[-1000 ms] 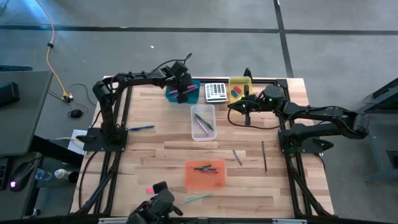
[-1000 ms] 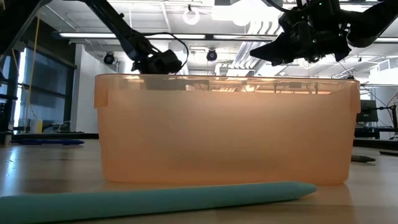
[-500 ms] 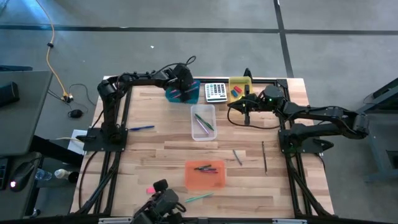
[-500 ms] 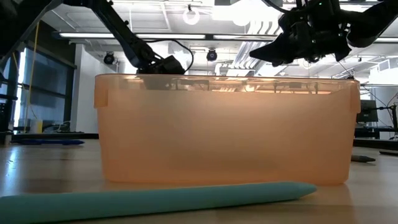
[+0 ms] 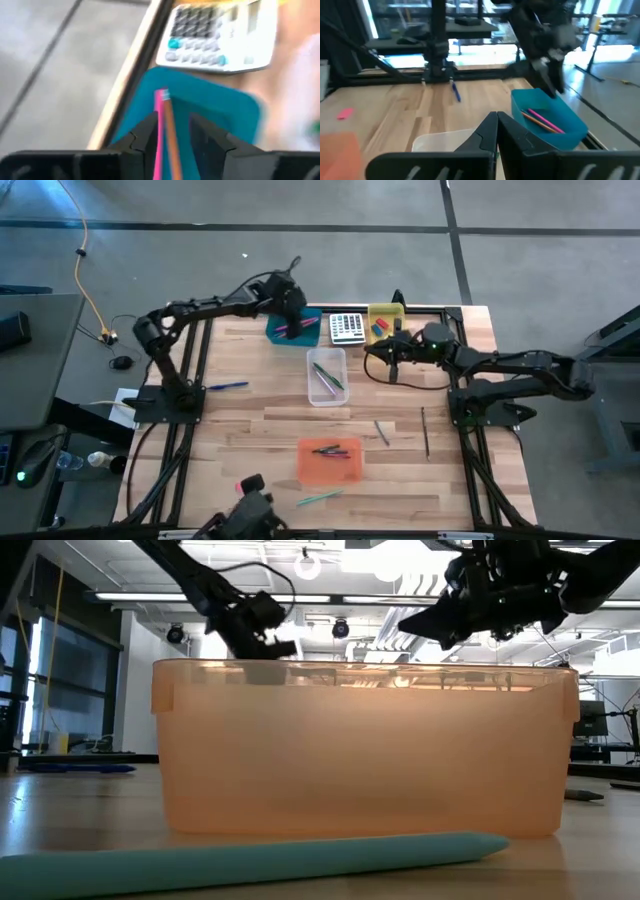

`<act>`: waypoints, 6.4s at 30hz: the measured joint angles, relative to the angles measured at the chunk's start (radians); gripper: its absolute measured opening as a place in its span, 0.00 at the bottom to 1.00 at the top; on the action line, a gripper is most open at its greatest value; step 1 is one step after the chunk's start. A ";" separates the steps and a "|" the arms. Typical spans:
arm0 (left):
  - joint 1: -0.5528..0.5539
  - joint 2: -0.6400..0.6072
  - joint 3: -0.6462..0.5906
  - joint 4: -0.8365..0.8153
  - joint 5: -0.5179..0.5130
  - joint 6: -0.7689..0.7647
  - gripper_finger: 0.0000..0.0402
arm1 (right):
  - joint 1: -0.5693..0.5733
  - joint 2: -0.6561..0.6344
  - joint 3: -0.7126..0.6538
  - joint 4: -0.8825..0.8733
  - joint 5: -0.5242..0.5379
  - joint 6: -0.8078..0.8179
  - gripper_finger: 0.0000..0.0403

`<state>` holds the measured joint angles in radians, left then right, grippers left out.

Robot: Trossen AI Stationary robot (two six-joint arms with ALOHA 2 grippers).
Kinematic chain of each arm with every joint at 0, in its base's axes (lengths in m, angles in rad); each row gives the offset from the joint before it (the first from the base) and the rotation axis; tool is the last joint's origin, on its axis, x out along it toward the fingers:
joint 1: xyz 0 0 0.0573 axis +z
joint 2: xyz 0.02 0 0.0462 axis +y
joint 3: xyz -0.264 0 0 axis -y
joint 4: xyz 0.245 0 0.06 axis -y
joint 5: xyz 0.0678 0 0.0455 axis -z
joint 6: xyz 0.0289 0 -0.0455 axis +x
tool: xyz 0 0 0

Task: Sort crayons/erasers/pens/pencils in bins
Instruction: Put the gray crayon into the orange bin, then put the light blue pen into the transparent bin

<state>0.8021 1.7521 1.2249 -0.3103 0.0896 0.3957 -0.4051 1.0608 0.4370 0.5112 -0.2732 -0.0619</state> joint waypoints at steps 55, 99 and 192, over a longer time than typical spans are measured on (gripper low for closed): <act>-0.561 -0.268 -0.985 1.595 0.160 -0.402 0.00 | 0.909 0.486 0.375 -1.156 0.600 1.434 0.38; -0.428 -0.267 -1.164 1.827 0.029 -0.501 0.00 | 0.897 0.615 0.946 -1.305 0.594 1.055 0.05; -1.620 0.371 -0.037 0.363 -0.905 -1.242 0.28 | 1.088 0.353 0.000 0.369 0.823 0.132 0.00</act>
<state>-0.8181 2.1229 1.1877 0.0530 -0.8156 -0.8462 0.6826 1.4139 0.4366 0.8807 0.5503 0.0706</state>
